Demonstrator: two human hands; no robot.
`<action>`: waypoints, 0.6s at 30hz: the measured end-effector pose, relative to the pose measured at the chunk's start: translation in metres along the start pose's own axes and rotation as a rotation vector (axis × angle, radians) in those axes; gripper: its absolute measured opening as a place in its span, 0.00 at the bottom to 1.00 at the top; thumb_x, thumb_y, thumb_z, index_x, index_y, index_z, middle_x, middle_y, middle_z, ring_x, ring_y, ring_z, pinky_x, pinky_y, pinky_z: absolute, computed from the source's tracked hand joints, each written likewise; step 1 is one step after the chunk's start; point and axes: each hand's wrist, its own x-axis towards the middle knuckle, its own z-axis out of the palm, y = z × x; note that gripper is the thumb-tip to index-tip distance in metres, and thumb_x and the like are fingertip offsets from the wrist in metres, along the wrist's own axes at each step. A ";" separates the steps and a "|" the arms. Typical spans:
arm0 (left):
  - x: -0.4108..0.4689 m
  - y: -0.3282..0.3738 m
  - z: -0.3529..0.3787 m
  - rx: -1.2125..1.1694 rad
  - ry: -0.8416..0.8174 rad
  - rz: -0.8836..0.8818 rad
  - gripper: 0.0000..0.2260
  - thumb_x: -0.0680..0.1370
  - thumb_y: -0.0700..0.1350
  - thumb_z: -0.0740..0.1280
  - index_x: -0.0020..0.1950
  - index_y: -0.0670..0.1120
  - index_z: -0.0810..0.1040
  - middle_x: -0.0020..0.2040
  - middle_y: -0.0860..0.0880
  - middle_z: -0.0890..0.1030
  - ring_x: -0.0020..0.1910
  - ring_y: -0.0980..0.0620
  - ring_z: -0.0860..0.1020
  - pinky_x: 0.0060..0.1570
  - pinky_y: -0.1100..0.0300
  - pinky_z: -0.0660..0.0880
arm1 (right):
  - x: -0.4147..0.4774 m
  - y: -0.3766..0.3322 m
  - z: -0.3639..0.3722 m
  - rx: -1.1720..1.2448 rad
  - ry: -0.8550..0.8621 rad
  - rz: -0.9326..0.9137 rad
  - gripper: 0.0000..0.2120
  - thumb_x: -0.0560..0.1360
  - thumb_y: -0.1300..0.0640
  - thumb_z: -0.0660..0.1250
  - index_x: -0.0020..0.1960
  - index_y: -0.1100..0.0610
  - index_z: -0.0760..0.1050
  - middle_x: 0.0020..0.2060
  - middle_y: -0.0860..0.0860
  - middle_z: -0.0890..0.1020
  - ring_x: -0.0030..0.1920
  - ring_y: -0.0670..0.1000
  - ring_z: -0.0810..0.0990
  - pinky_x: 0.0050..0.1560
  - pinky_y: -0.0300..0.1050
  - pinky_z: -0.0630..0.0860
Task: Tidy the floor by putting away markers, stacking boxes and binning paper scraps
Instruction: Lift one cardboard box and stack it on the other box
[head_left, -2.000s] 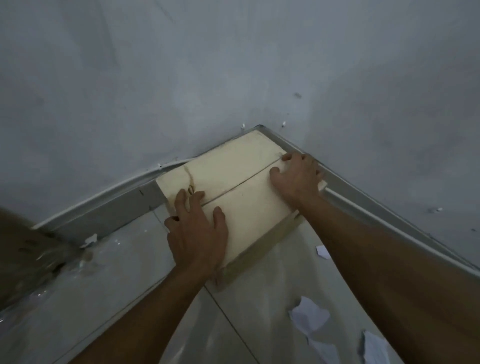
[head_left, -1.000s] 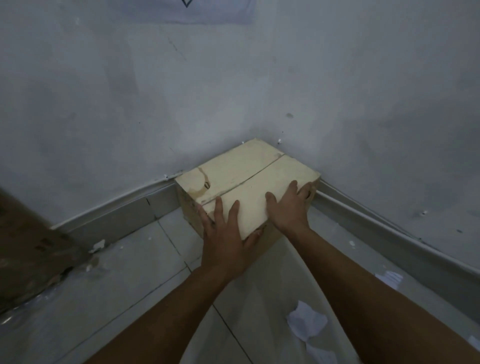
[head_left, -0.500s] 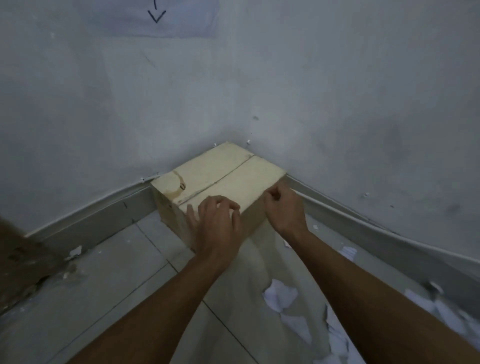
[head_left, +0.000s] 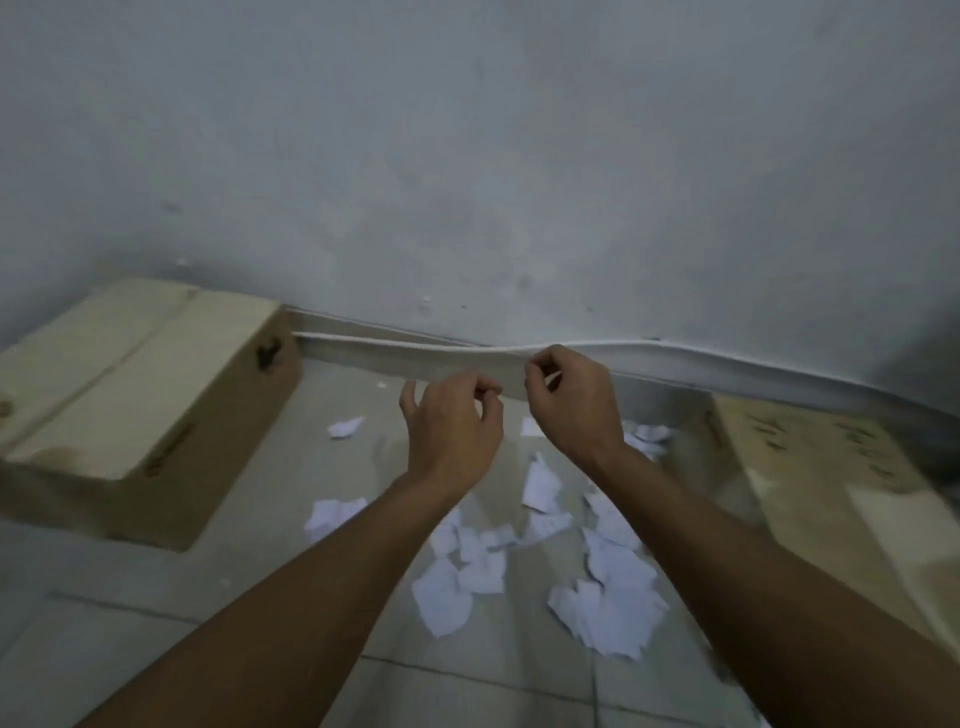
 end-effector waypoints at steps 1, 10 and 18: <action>-0.004 0.014 0.010 -0.029 -0.038 0.005 0.08 0.79 0.46 0.63 0.49 0.53 0.81 0.46 0.55 0.84 0.50 0.53 0.80 0.73 0.50 0.47 | -0.004 0.014 -0.015 -0.016 0.022 0.030 0.06 0.77 0.57 0.66 0.43 0.57 0.80 0.38 0.48 0.83 0.35 0.48 0.79 0.39 0.41 0.73; -0.070 0.143 0.098 -0.208 -0.403 0.049 0.09 0.80 0.48 0.62 0.52 0.55 0.82 0.51 0.56 0.83 0.55 0.53 0.78 0.66 0.47 0.66 | -0.056 0.108 -0.133 -0.215 0.104 0.316 0.06 0.75 0.55 0.64 0.45 0.55 0.80 0.44 0.51 0.83 0.45 0.53 0.80 0.47 0.47 0.76; -0.122 0.183 0.167 -0.228 -0.620 -0.033 0.24 0.77 0.47 0.66 0.72 0.48 0.66 0.70 0.46 0.69 0.67 0.45 0.71 0.62 0.53 0.69 | -0.116 0.190 -0.216 -0.458 0.005 0.626 0.18 0.78 0.48 0.61 0.67 0.53 0.71 0.67 0.54 0.70 0.67 0.56 0.67 0.66 0.58 0.64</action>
